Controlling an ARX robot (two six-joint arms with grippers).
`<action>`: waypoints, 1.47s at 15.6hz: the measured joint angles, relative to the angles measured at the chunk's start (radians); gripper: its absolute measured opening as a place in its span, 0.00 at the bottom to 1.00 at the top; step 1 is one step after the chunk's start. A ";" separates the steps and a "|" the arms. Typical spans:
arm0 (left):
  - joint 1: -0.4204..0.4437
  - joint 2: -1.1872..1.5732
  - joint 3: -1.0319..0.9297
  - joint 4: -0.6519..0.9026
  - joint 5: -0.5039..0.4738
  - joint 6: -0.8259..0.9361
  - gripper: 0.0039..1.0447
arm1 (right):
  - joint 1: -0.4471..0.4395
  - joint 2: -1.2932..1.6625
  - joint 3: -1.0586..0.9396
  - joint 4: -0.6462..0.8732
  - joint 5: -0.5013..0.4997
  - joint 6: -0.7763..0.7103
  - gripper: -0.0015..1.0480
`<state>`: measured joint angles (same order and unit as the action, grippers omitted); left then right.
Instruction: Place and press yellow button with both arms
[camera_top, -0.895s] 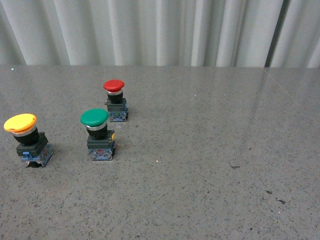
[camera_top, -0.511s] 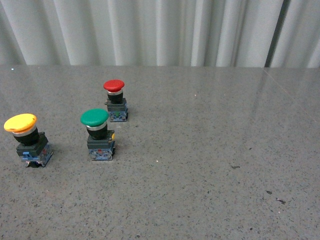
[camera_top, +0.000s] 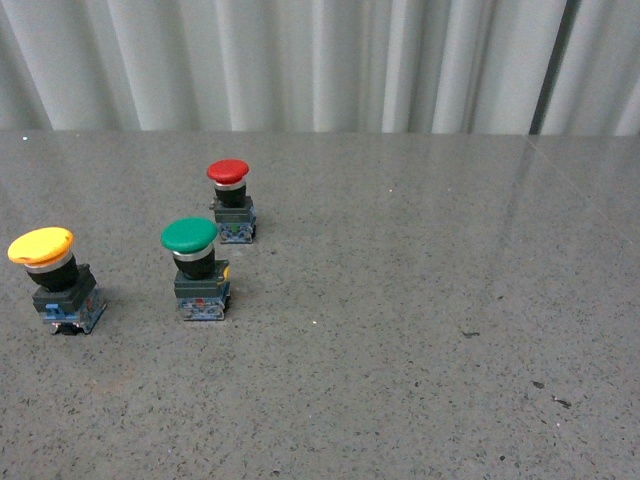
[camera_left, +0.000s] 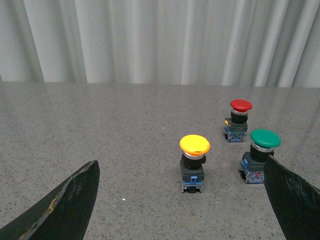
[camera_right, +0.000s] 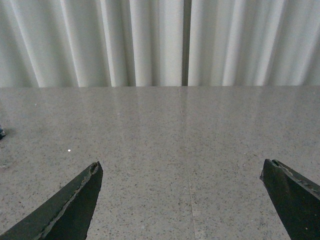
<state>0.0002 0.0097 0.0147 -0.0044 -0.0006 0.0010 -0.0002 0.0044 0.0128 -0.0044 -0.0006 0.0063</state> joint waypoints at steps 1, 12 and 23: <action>0.000 0.000 0.000 0.000 0.000 0.000 0.94 | 0.000 0.000 0.000 0.000 0.000 0.000 0.94; -0.136 0.371 0.134 0.114 -0.428 0.016 0.94 | 0.000 0.000 0.000 0.001 0.001 0.000 0.94; -0.117 1.400 0.558 0.376 -0.099 -0.047 0.94 | 0.000 0.000 0.000 0.000 0.000 0.000 0.94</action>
<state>-0.1169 1.4094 0.5724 0.3717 -0.0998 -0.0456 -0.0002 0.0044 0.0128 -0.0044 -0.0006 0.0059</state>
